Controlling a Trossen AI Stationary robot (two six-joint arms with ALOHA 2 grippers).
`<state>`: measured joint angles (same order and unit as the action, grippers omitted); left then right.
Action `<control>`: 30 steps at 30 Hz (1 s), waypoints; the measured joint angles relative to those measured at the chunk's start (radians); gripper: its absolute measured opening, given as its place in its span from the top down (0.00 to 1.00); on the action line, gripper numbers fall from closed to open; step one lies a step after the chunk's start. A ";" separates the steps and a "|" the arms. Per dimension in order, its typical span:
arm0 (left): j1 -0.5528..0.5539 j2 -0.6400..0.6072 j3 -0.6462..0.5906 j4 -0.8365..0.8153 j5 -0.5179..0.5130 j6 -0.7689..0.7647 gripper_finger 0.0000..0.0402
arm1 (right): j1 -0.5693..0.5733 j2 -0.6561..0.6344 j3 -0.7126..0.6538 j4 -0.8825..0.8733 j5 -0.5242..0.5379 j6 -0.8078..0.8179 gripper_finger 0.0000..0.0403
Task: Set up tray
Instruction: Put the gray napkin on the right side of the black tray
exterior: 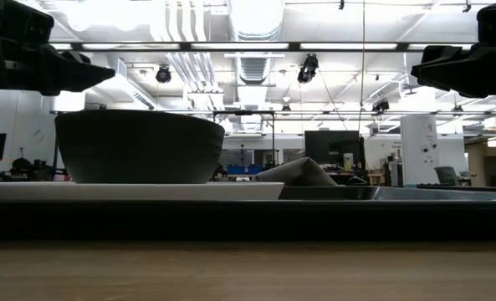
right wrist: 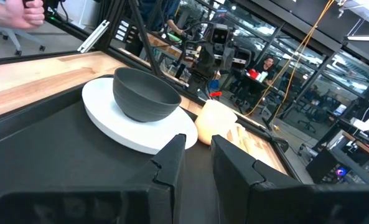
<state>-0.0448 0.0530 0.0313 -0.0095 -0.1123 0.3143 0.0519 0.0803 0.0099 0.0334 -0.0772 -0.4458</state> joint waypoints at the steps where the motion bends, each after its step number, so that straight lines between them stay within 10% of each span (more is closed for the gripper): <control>1: 0.000 0.012 0.007 -0.006 -0.001 -0.006 0.79 | 0.000 0.000 0.000 0.000 0.000 0.000 0.83; 30: 0.000 0.056 -0.021 0.046 0.004 -0.036 0.79 | 0.000 0.000 0.000 0.000 0.000 0.000 0.83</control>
<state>-0.0444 0.1094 0.0105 0.0360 -0.1081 0.2783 0.0517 0.0799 0.0097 0.0334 -0.0772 -0.4458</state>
